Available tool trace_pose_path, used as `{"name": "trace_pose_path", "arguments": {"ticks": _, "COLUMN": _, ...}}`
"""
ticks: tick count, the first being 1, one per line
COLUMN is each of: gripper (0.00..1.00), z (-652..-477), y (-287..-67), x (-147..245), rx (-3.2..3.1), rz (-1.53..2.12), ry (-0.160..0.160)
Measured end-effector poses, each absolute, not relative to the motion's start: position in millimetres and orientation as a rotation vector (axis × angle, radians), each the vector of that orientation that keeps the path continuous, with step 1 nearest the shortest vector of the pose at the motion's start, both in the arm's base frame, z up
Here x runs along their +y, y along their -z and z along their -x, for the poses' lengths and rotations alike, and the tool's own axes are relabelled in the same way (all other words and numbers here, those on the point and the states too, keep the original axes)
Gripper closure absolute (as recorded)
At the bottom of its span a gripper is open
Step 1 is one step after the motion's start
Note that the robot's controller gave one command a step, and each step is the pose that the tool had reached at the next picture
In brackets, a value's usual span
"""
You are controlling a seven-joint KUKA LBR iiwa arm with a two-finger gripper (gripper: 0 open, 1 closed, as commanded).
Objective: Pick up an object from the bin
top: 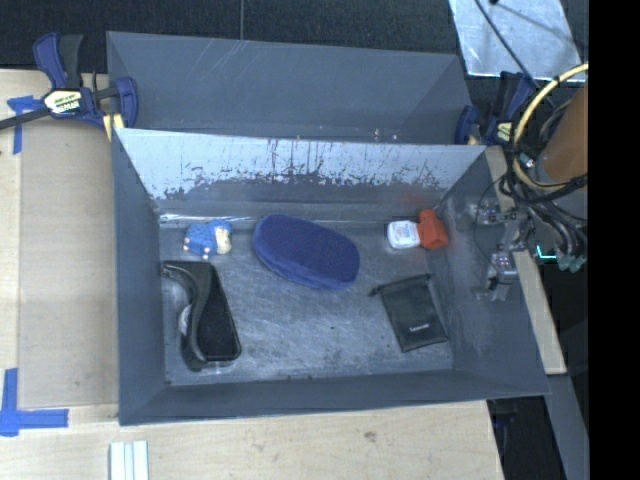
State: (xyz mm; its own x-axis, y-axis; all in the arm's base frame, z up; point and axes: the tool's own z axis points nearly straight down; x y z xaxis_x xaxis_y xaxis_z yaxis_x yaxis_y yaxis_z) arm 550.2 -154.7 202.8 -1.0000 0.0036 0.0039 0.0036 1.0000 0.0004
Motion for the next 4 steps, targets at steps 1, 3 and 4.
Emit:
{"name": "trace_pose_path", "arguments": {"ticks": 1, "gripper": 0.0, "z": -548.1, "y": -82.2, "x": -118.2, "rx": -3.12, "rz": -0.341, "ry": 0.004}}
{"name": "trace_pose_path", "arguments": {"ticks": 3, "gripper": 1.0, "z": -565.8, "y": -70.9, "x": -107.2, "rx": -2.928, "rz": -1.159, "ry": -0.003}}
{"name": "trace_pose_path", "arguments": {"ticks": 4, "gripper": 1.0, "z": -594.2, "y": -227.8, "x": -116.3, "rx": -2.934, "rz": -1.156, "ry": -0.011}}
